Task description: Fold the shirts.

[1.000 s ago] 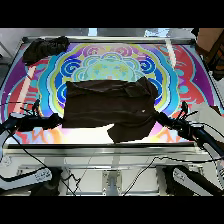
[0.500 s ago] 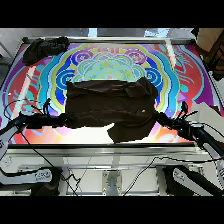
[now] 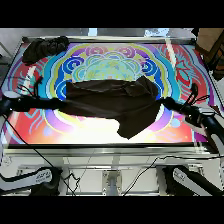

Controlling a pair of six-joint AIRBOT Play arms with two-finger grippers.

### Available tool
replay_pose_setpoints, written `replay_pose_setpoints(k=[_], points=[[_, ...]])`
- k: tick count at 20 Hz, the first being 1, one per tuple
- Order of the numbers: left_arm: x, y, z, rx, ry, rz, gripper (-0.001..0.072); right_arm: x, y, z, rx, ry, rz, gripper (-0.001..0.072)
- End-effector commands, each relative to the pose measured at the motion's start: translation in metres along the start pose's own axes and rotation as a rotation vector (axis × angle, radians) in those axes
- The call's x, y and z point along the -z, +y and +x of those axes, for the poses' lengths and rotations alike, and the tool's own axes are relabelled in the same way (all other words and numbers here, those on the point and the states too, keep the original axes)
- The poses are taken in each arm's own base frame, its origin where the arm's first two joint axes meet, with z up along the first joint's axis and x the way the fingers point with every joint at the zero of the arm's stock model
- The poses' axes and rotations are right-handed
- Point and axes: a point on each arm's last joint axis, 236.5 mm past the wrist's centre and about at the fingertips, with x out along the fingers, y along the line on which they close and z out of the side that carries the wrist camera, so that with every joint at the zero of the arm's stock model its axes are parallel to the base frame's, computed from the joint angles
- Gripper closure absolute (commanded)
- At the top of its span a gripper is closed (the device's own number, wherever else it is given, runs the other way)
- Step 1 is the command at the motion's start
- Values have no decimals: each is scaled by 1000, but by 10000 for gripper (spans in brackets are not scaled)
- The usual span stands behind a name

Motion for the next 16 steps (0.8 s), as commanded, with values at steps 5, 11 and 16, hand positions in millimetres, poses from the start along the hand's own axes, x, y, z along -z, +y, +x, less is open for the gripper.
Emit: replay_pose_setpoints(k=[5, 11, 16], points=[[-148, -100, -158, 2, -448, 248, 697, -137, 31, -81, 61, -291, -180, 693], [-186, -203, -245, 55, -655, 412, 698, -202, 104, -173, 129, -479, -449, 694], [-162, -252, -263, 114, -601, 442, 698, -202, 148, -224, 152, -495, -553, 694]])
